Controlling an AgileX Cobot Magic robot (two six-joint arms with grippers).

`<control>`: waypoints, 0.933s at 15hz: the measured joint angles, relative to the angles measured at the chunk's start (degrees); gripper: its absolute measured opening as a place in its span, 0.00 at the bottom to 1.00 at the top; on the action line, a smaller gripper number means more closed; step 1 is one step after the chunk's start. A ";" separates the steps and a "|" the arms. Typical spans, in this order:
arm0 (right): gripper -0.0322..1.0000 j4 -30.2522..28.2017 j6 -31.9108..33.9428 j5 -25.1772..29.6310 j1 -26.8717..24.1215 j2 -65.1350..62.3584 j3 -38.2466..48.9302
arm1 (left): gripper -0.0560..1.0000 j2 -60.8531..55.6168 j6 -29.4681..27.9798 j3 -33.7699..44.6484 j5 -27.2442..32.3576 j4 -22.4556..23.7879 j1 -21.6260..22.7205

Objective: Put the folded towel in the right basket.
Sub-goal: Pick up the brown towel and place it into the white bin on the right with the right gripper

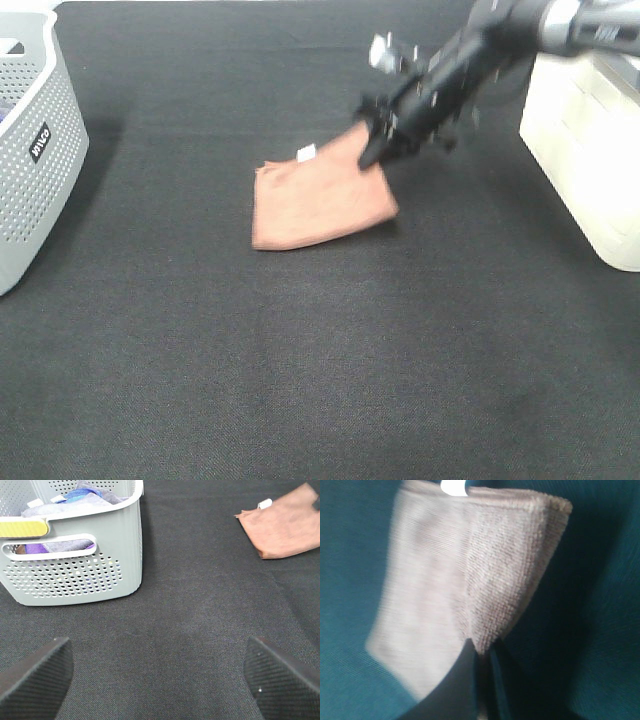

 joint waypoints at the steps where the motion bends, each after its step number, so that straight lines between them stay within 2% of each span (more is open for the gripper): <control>1: 0.03 -1.26 0.57 2.29 0.00 -1.20 -2.52 | 0.88 0.00 0.00 0.00 0.00 0.00 0.00; 4: 0.03 -7.91 4.70 8.42 0.00 -5.39 -10.94 | 0.88 0.00 0.00 0.00 0.00 0.00 0.00; 7: 0.03 -15.47 9.05 8.82 0.00 -9.68 -16.56 | 0.88 0.00 0.00 0.00 0.00 0.00 0.00; 10: 0.03 -24.41 11.52 9.11 0.00 -15.18 -17.13 | 0.88 0.00 0.00 0.00 0.00 0.00 0.00; 11: 0.03 -29.79 12.43 9.22 -0.17 -18.45 -17.13 | 0.88 0.00 0.00 0.00 0.00 0.00 0.00; 14: 0.03 -33.00 13.69 9.28 -3.27 -23.20 -17.19 | 0.88 0.00 0.00 0.00 0.00 0.00 0.00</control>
